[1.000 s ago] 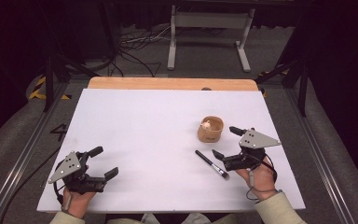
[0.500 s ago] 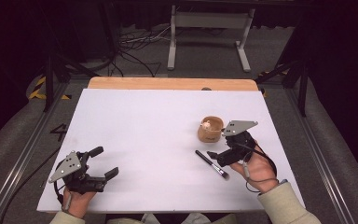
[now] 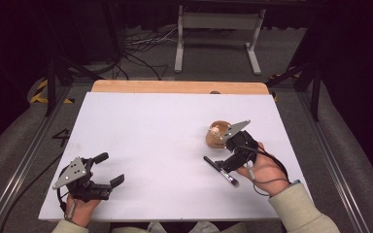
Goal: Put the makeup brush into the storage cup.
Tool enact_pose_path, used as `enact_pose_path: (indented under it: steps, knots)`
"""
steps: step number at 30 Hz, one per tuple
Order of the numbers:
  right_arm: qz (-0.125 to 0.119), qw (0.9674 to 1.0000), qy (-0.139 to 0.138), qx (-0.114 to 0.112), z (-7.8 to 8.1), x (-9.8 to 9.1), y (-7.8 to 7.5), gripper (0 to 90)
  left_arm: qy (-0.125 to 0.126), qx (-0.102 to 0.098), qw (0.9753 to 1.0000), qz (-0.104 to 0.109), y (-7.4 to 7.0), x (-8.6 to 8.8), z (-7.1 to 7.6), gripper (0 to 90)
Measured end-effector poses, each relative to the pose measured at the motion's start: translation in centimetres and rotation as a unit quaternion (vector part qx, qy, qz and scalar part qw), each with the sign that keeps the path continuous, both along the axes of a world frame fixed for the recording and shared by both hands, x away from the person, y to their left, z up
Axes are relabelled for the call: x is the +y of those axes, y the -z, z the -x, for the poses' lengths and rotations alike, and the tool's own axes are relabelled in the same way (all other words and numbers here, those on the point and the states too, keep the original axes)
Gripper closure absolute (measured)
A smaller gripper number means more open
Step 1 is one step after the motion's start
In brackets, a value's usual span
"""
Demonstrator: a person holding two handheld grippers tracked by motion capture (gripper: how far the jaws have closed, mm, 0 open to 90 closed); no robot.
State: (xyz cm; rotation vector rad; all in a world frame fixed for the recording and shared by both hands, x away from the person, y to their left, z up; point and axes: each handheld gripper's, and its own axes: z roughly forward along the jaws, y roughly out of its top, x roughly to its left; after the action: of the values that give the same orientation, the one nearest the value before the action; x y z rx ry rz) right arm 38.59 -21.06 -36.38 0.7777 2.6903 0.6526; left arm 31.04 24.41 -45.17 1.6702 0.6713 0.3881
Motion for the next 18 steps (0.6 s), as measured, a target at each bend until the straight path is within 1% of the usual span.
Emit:
enact_pose_path:
  steps: [2,4,5,6,7,11,14,16,18]
  knots:
    - [0.005,1.0000,0.001,0.004,-0.1,0.1,0.1,12.5,0.000,-0.001,1.0000,-0.001,0.0,0.0,0.0,2.7]
    - [0.023,0.9993,-0.001,0.029,-0.5,0.4,0.4,15.1,0.000,-0.001,1.0000,-0.001,0.0,0.1,0.0,2.7]
    - [0.025,0.9991,0.001,0.034,-0.6,0.4,0.4,15.5,0.000,-0.003,1.0000,-0.002,-0.1,0.1,-0.1,2.7]
    - [0.025,0.9991,0.001,0.034,-0.6,0.4,0.4,15.5,0.000,-0.003,1.0000,-0.002,-0.1,0.1,-0.1,2.7]
    - [0.031,0.9985,0.001,0.045,-0.7,0.6,0.6,16.4,0.000,-0.003,1.0000,-0.003,-0.1,0.1,-0.1,2.7]
    - [0.058,0.9961,-0.002,0.066,-1.0,1.2,1.3,17.0,0.000,-0.001,1.0000,-0.004,-0.1,0.0,0.0,2.7]
    - [0.067,0.9952,-0.003,0.072,-1.0,1.4,1.5,17.4,0.000,0.000,1.0000,-0.005,-0.1,0.0,0.0,2.7]
    - [0.078,0.9936,-0.006,0.082,-1.1,1.7,1.8,18.8,-0.001,0.000,1.0000,-0.004,-0.1,0.0,0.0,2.7]
    - [0.089,0.9922,-0.007,0.087,-1.1,1.9,2.1,19.5,0.000,-0.001,1.0000,-0.006,-0.1,0.0,-0.1,2.7]
